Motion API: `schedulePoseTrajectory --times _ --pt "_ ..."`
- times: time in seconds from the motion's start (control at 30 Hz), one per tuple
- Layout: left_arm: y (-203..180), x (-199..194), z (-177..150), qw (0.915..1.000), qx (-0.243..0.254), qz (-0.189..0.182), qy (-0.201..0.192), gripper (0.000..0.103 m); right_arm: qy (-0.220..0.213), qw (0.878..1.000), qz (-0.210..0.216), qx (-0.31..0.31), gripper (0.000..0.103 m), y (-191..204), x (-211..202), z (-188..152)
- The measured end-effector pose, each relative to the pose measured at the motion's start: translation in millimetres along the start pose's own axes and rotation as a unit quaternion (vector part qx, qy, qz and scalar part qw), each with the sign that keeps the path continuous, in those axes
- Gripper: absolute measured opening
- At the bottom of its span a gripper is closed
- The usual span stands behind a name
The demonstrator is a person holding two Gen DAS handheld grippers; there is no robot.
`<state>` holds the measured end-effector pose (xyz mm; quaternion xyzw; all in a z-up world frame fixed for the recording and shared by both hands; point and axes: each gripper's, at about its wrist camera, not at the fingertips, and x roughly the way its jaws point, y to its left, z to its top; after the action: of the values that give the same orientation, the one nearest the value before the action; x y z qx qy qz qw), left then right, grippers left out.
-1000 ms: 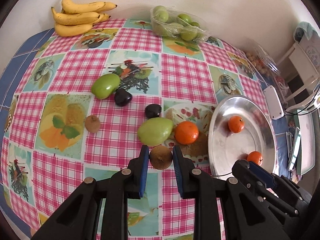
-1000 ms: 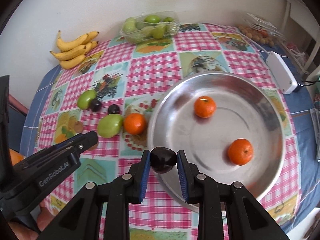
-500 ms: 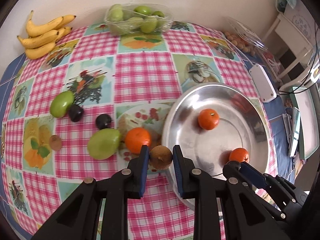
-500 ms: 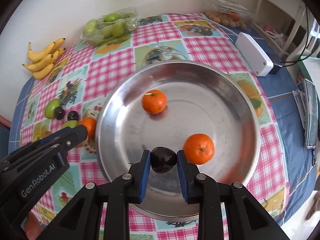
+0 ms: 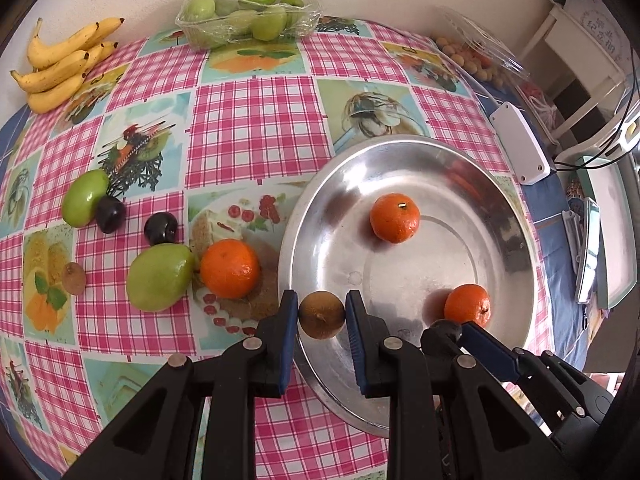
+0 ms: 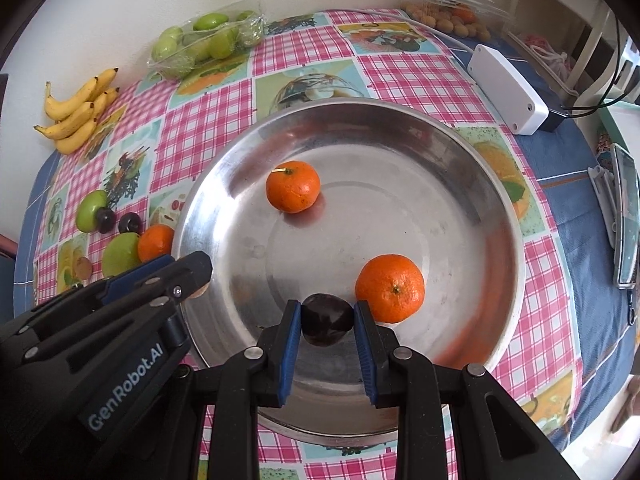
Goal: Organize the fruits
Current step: 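Carry the plum and kiwi over the steel bowl and release both inside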
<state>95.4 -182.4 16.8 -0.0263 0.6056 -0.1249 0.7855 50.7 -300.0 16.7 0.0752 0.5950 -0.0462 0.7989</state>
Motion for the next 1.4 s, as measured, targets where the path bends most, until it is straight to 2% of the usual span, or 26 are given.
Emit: schedulePoseTrajectory --times 0.23,0.33,0.37,0.4,0.47,0.5,0.57,0.7,0.77,1.03,1.17,1.4 --pt "-0.6 0.9 -0.1 0.9997 -0.006 -0.020 0.009 0.026 0.003 1.000 -0.003 0.006 0.033 -1.3 1.0 1.1" --pt "0.7 0.1 -0.4 0.9996 -0.009 -0.025 0.009 0.028 -0.003 1.000 -0.003 0.006 0.048 -0.3 -1.6 1.4" --pt "2.3 -1.5 -0.7 0.9995 -0.010 -0.028 0.008 0.028 -0.006 1.000 -0.006 0.005 0.058 0.6 -2.9 1.9" --pt "3.5 -2.7 -0.6 0.9995 -0.012 -0.030 0.007 0.028 -0.008 1.000 -0.011 0.004 0.063 1.4 -4.1 1.9" --pt "9.4 -8.9 -2.0 0.9994 -0.016 -0.031 0.003 0.031 -0.009 1.000 -0.015 0.004 0.063 1.6 -4.7 2.7" --pt "12.2 -11.7 -2.1 0.9995 -0.017 -0.026 0.000 0.034 -0.008 1.000 -0.014 0.005 0.064 1.3 -4.8 2.9" --pt "18.5 -17.4 -2.3 0.9998 -0.016 -0.002 -0.011 0.049 -0.009 1.000 -0.015 0.006 0.069 1.4 -5.3 3.3" --pt "37.6 -23.3 -2.5 0.9984 -0.023 0.047 -0.022 0.060 -0.017 1.000 -0.023 0.004 0.081 4.1 -8.5 4.1" --pt "50.2 -25.6 -4.0 0.9965 -0.031 0.071 -0.030 0.072 -0.021 0.999 -0.025 0.002 0.085 6.1 -10.0 4.9" --pt "96.5 -30.5 -11.6 0.9911 -0.066 0.107 -0.044 0.088 -0.033 0.999 -0.019 -0.007 0.098 17.9 -15.2 7.6" --pt "113.9 -34.4 -13.9 0.9874 -0.077 0.126 -0.057 0.089 -0.047 0.999 -0.012 -0.012 0.102 27.6 -20.6 9.7" --pt "151.7 -40.0 -18.3 0.9798 -0.119 0.142 -0.076 0.089 -0.078 0.997 0.009 -0.017 0.103 49.1 -34.1 12.7"
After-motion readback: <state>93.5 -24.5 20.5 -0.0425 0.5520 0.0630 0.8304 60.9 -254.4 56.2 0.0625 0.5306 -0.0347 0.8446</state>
